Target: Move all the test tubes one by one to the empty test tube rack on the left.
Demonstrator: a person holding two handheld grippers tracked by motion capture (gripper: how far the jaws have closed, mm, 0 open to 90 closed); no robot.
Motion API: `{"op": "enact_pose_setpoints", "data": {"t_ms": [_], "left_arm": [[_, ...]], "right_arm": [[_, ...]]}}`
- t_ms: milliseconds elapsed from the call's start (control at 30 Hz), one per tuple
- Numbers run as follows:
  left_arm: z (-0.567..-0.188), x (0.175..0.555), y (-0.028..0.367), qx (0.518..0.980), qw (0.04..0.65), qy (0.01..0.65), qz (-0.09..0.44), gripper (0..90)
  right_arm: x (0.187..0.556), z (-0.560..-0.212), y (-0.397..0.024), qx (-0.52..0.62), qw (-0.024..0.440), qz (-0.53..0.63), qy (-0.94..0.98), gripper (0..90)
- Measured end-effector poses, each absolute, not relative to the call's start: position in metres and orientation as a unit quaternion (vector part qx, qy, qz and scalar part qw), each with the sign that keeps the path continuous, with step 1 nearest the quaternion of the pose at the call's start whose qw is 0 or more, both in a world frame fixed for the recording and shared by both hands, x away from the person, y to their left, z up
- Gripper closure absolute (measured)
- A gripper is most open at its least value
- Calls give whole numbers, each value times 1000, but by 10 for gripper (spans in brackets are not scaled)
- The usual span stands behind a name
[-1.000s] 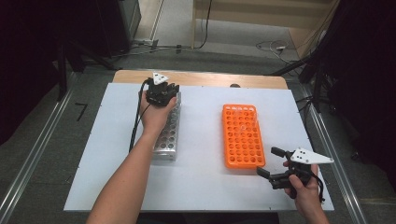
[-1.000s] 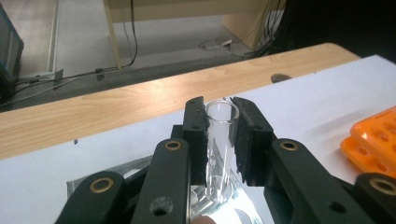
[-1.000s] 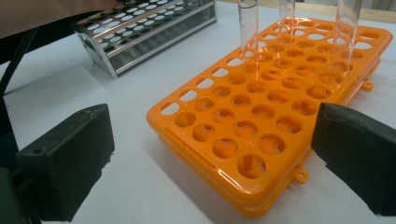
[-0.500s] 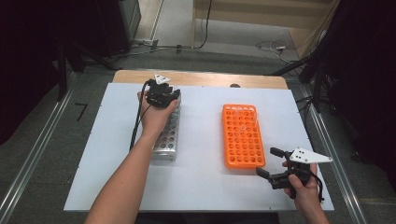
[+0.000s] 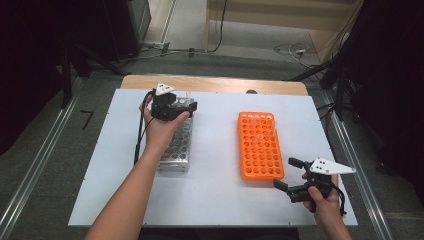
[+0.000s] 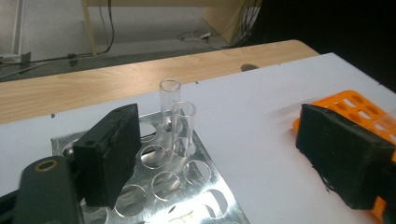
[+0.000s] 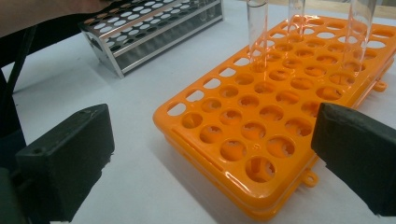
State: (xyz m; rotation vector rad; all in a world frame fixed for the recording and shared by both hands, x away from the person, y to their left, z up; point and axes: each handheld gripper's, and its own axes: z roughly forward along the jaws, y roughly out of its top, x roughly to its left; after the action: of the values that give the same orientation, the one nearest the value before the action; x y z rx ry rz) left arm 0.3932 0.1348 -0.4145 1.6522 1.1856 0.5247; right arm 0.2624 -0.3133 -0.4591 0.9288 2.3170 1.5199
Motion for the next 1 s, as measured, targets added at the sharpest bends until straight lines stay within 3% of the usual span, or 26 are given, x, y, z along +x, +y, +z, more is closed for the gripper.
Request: {"op": "enact_pose_setpoints", "data": {"t_ms": [333,1000], "left_arm": [[-413,357,139,694,514,460,204,0],[-416,287,142,694,552,420,192,0]], "right_arm": [[263,-455,-312,316,102,522,786,0],[284,-434,-291,331,118,502,790,0]]}}
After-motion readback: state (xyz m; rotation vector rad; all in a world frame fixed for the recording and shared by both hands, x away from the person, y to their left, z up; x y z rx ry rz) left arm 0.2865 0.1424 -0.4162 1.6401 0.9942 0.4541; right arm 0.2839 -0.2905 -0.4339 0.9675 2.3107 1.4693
